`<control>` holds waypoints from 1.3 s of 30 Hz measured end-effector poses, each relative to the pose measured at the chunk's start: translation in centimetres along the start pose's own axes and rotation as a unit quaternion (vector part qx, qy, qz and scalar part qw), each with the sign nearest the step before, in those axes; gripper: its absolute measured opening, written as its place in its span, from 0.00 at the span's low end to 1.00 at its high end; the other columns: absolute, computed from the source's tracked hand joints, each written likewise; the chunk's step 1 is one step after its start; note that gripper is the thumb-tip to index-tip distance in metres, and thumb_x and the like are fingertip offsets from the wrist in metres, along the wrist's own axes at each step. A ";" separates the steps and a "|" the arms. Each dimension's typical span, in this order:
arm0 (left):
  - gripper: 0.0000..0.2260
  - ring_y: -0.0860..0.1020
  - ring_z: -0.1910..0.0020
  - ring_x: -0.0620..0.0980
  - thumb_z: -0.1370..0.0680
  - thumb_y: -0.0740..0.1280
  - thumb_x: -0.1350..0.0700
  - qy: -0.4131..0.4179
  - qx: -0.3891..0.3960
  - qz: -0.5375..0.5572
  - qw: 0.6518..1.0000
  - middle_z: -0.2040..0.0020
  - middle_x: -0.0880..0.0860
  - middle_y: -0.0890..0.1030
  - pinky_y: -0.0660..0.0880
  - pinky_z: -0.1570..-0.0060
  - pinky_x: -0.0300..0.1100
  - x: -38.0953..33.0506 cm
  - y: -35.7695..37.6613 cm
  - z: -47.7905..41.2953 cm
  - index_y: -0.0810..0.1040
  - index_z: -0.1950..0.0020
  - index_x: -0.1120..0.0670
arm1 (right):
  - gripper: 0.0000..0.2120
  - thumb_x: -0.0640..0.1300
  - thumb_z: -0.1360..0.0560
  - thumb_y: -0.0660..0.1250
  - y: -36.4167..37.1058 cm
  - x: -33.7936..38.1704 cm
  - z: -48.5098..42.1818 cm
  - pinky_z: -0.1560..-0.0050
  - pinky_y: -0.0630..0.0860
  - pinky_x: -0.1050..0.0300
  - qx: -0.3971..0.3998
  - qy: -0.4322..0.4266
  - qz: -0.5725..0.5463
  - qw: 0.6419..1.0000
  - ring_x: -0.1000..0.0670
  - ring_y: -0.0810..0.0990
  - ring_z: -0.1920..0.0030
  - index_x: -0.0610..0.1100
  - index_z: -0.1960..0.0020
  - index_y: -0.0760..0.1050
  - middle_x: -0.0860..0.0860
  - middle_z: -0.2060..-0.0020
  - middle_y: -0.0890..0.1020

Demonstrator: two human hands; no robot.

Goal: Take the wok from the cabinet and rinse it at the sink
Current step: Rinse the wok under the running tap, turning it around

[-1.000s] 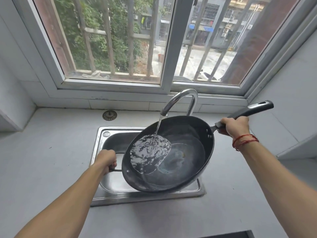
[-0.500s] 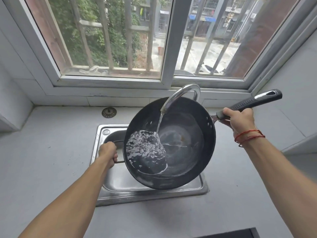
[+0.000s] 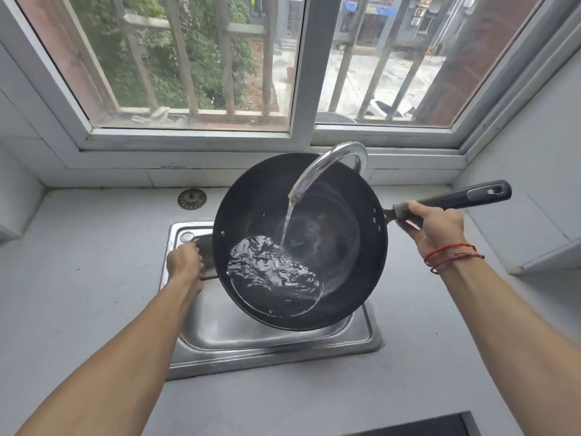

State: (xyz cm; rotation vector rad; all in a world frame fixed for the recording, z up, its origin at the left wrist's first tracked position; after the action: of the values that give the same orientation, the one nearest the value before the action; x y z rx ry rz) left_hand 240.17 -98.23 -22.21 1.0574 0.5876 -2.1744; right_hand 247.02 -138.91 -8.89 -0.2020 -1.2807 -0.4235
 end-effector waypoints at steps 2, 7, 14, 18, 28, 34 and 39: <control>0.09 0.62 0.76 0.49 0.28 0.58 0.63 0.017 -0.013 0.000 1.000 0.72 0.52 0.67 0.55 0.75 0.40 -0.6 -0.2 0.0 0.69 0.67 0.54 | 0.06 0.27 0.25 0.64 0.0 -0.8 -0.2 0.57 0.83 0.49 -0.009 0.017 -0.041 0.999 0.45 0.81 0.62 0.34 0.60 0.71 0.46 0.74 0.82; 0.08 0.63 0.75 0.51 0.30 0.60 0.63 0.044 -0.042 0.004 0.998 0.72 0.54 0.67 0.57 0.73 0.43 -1.9 -0.8 -0.3 0.67 0.68 0.56 | 0.05 0.27 0.26 0.65 0.0 -3.0 -0.7 0.61 0.82 0.51 -0.017 0.065 -0.104 0.992 0.43 0.82 0.58 0.31 0.50 0.72 0.43 0.66 0.84; 0.04 0.61 0.69 0.53 0.37 0.58 0.62 0.097 -0.068 0.009 0.993 0.69 0.54 0.65 0.56 0.70 0.47 -4.0 -2.2 0.2 0.63 0.70 0.55 | 0.05 0.29 0.25 0.60 0.8 -5.5 -1.3 0.63 0.82 0.52 0.008 0.131 -0.191 0.973 0.43 0.82 0.56 0.35 0.56 0.73 0.40 0.56 0.81; 0.06 0.62 0.71 0.50 0.33 0.58 0.63 0.137 -0.066 0.019 0.988 0.70 0.53 0.66 0.56 0.71 0.45 -5.4 -3.1 0.7 0.64 0.68 0.55 | 0.06 0.28 0.25 0.59 1.6 -7.5 -1.8 0.58 0.82 0.48 0.013 0.164 -0.241 0.956 0.43 0.81 0.56 0.35 0.57 0.73 0.41 0.57 0.80; 0.11 0.63 0.71 0.48 0.28 0.60 0.64 0.200 -0.087 0.035 0.975 0.70 0.52 0.67 0.57 0.71 0.42 -8.2 -6.9 1.1 0.65 0.69 0.55 | 0.13 0.24 0.39 0.66 5.5 -10.9 -1.7 0.52 0.79 0.49 0.069 0.228 -0.348 0.907 0.46 0.76 0.68 0.39 0.64 0.68 0.44 0.63 0.73; 0.12 0.62 0.74 0.47 0.30 0.59 0.64 0.225 -0.082 0.024 0.971 0.77 0.46 0.67 0.57 0.72 0.41 -10.0 -9.2 1.3 0.62 0.70 0.53 | 0.31 0.24 0.55 0.72 7.6 -12.8 -1.8 0.34 0.71 0.48 0.070 0.244 -0.373 0.892 0.45 0.75 0.61 0.38 0.54 0.70 0.42 0.59 0.75; 0.16 0.62 0.73 0.48 0.33 0.59 0.62 0.227 -0.084 0.005 0.970 0.80 0.43 0.65 0.57 0.71 0.42 -11.2 -11.0 1.3 0.64 0.80 0.50 | 0.13 0.28 0.29 0.56 9.5 -13.6 -0.8 0.36 0.74 0.43 0.056 0.269 -0.305 0.912 0.44 0.76 0.55 0.38 0.48 0.70 0.43 0.56 0.74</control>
State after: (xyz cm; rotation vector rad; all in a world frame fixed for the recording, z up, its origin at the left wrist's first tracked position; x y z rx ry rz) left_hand 236.93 -87.49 -11.14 1.4683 0.9482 -1.8361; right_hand 248.64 -128.01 -21.31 0.4077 -0.7895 -0.8694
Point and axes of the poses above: each hand's wrist, its own z-axis away from the middle knuckle, its own y-axis out of the palm, x = y × z, the point moved 2 cm from there along -z, towards the middle knuckle
